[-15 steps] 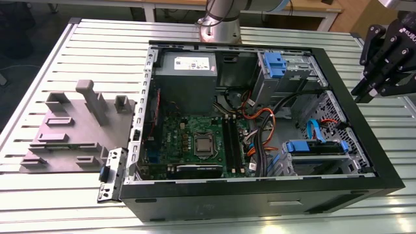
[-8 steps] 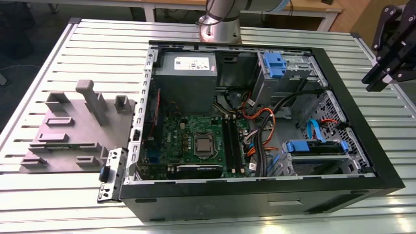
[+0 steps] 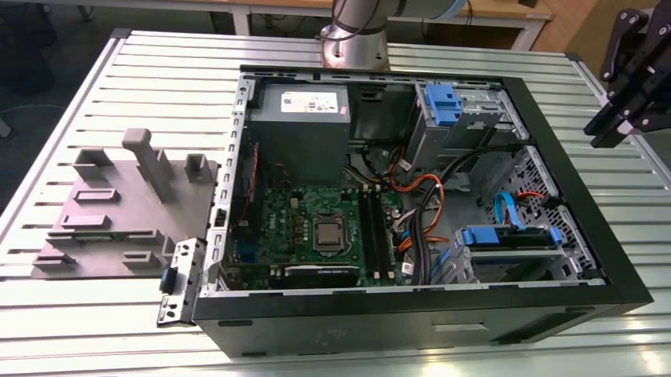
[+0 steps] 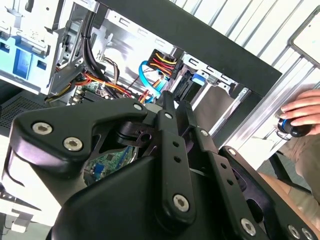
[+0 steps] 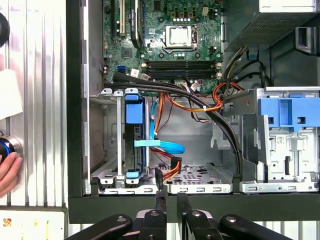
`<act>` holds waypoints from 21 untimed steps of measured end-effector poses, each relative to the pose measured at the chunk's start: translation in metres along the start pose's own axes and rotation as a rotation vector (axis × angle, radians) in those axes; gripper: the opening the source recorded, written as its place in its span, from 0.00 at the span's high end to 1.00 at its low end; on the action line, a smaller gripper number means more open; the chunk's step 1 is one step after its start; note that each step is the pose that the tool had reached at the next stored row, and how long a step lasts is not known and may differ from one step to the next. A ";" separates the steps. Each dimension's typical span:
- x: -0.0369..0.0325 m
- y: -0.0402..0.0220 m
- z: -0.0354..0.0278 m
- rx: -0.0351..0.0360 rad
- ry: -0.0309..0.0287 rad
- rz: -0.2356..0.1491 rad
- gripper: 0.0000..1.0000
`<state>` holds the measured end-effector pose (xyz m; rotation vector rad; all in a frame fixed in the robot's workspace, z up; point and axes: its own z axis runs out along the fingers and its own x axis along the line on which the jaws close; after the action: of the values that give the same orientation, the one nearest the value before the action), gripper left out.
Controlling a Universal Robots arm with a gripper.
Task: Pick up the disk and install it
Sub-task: 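Insert the second disk wire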
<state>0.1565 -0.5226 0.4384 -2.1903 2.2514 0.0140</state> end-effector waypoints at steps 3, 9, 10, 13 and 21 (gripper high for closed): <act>0.0000 -0.0001 0.0053 0.0000 -0.0001 0.000 0.76; 0.0001 -0.0001 0.0163 0.0001 -0.0002 0.000 0.76; 0.0001 -0.0001 0.0181 0.0000 -0.0002 0.000 0.76; 0.0001 -0.0002 0.0221 0.0000 0.0001 0.000 0.76; 0.0002 -0.0003 0.0275 0.0000 0.0001 0.000 0.76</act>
<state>0.1566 -0.5226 0.4109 -2.1903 2.2515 0.0140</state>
